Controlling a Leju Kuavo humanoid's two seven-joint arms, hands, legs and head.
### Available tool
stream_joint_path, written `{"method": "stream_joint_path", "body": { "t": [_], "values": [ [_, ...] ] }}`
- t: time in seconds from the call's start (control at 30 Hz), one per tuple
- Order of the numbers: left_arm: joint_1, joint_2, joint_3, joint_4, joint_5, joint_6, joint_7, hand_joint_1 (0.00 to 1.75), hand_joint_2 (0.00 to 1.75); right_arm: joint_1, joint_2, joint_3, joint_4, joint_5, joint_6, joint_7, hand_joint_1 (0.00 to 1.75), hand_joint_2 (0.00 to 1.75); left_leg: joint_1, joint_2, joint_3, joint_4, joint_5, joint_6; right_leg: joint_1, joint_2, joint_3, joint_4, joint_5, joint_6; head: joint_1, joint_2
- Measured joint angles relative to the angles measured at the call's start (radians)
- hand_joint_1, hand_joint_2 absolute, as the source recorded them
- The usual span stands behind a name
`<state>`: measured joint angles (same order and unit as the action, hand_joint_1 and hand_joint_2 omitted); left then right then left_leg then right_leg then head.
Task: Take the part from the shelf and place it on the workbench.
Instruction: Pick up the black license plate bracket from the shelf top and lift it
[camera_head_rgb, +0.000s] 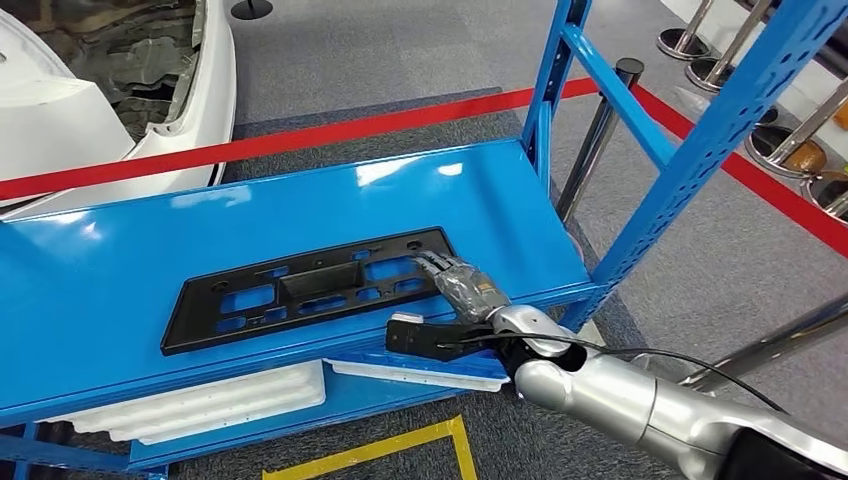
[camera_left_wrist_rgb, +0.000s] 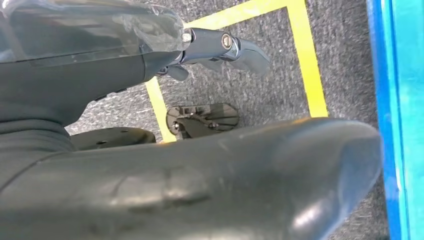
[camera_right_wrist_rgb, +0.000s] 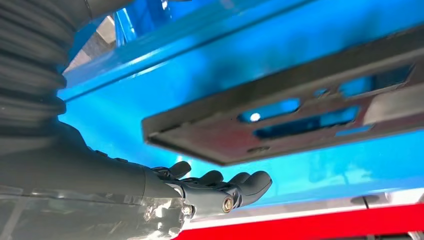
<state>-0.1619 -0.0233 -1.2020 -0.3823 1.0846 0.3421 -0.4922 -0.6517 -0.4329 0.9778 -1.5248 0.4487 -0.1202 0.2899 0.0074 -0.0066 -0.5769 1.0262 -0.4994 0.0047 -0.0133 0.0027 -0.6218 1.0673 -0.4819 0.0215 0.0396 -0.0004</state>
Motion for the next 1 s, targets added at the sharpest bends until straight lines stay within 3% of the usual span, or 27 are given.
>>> {"method": "stream_joint_path", "body": {
  "t": [0.17, 0.2, 0.27, 0.33, 0.37, 0.4, 0.47, 0.5, 0.53, 0.67, 0.8, 0.87, 1.0],
  "values": [
    [-0.001, 0.000, 0.000, 0.000, 0.000, 0.002, 0.001, 0.00, 0.00, -0.002, 0.001, 0.001, 0.012, 0.004, -0.008, -0.003, 0.00, 1.75, -0.001, 0.000, -0.004, 0.022, -0.020, -0.026, 0.001, 0.002, 0.013, -0.029, -0.002, -0.022, -0.009, 0.000],
    [-0.001, 0.000, 0.000, 0.000, 0.000, 0.002, 0.001, 0.00, 0.00, -0.003, 0.002, 0.001, 0.013, 0.005, -0.009, -0.003, 0.00, 1.75, 0.000, 0.001, -0.019, 0.058, -0.041, -0.031, -0.001, 0.001, 0.017, -0.033, -0.001, -0.028, -0.014, 0.000],
    [-0.001, 0.000, 0.000, 0.000, 0.000, 0.003, 0.001, 0.00, 0.00, -0.003, 0.004, 0.001, 0.019, 0.006, -0.010, -0.004, 0.00, 1.75, 0.002, 0.002, -0.078, 0.182, -0.098, -0.040, -0.001, -0.001, 0.022, -0.035, -0.005, -0.036, -0.025, 0.000],
    [0.001, 0.000, 0.000, 0.000, 0.001, 0.003, 0.001, 0.00, 0.00, -0.003, 0.007, 0.002, 0.028, 0.005, -0.010, -0.004, 0.00, 1.75, 0.003, 0.002, -0.133, 0.278, -0.120, -0.043, -0.001, -0.002, 0.026, -0.034, -0.009, -0.040, -0.030, 0.000],
    [0.002, 0.000, 0.000, 0.000, 0.001, 0.003, 0.001, 0.00, 0.00, -0.003, 0.008, 0.002, 0.033, 0.005, -0.010, -0.004, 0.00, 1.75, 0.003, 0.002, -0.138, 0.276, -0.104, -0.043, 0.000, -0.001, 0.030, -0.034, -0.012, -0.041, -0.032, 0.000],
    [0.002, 0.000, 0.000, 0.000, 0.001, 0.003, 0.001, 0.00, 0.00, -0.003, 0.009, 0.003, 0.037, 0.005, -0.011, -0.004, 0.00, 1.75, 0.003, 0.002, -0.124, 0.236, -0.070, -0.041, 0.000, -0.001, 0.036, -0.034, -0.015, -0.040, -0.034, 0.000],
    [0.001, 0.000, 0.000, 0.000, 0.002, 0.003, 0.001, 0.00, 0.00, -0.003, 0.011, 0.003, 0.044, 0.005, -0.015, -0.004, 0.00, 1.75, 0.001, 0.001, -0.067, 0.102, 0.004, -0.032, 0.001, 0.000, 0.047, -0.033, -0.024, -0.035, -0.037, 0.000],
    [0.001, 0.000, 0.000, 0.000, 0.002, 0.003, 0.001, 0.00, 0.00, -0.004, 0.012, 0.003, 0.047, 0.004, -0.018, -0.004, 0.00, 1.75, -0.001, 0.001, -0.044, 0.048, 0.023, -0.027, 0.002, 0.001, 0.050, -0.032, -0.027, -0.031, -0.039, 0.000],
    [0.000, 0.000, 0.000, 0.000, 0.003, 0.003, 0.001, 0.00, 0.00, -0.004, 0.013, 0.003, 0.051, 0.004, -0.021, -0.004, 0.00, 1.75, -0.004, 0.000, -0.033, 0.018, 0.029, -0.023, 0.003, 0.002, 0.052, -0.033, -0.029, -0.027, -0.040, 0.000],
    [0.001, -0.001, 0.000, 0.000, 0.004, 0.005, -0.001, 0.00, 0.00, -0.007, 0.018, 0.003, 0.067, -0.004, -0.031, -0.012, 0.00, 1.75, -0.003, 0.001, -0.024, -0.006, 0.027, -0.007, 0.004, 0.001, 0.057, -0.036, -0.031, -0.011, -0.039, 0.000],
    [0.000, -0.002, 0.000, 0.000, 0.005, 0.011, -0.005, 0.00, 0.00, -0.013, 0.024, 0.003, 0.085, -0.018, -0.043, -0.022, 0.00, 1.75, -0.007, -0.001, -0.015, -0.010, 0.023, -0.004, 0.008, 0.001, 0.074, -0.054, -0.034, -0.033, -0.028, 0.000],
    [0.001, -0.003, 0.000, 0.000, 0.006, 0.016, -0.005, 0.00, 0.00, -0.013, 0.027, 0.003, 0.093, -0.022, -0.046, -0.023, 0.00, 1.75, -0.008, -0.001, -0.015, -0.009, 0.021, -0.001, 0.006, 0.000, 0.078, -0.060, -0.035, -0.026, -0.027, 0.000],
    [0.001, -0.003, 0.000, 0.000, 0.008, 0.041, 0.001, 0.00, 0.00, -0.013, 0.035, 0.003, 0.107, -0.026, -0.054, -0.031, 0.00, 1.75, -0.008, -0.001, -0.015, -0.008, 0.019, 0.002, 0.006, 0.000, 0.079, -0.063, -0.035, -0.024, -0.024, 0.000]
  ]
}}
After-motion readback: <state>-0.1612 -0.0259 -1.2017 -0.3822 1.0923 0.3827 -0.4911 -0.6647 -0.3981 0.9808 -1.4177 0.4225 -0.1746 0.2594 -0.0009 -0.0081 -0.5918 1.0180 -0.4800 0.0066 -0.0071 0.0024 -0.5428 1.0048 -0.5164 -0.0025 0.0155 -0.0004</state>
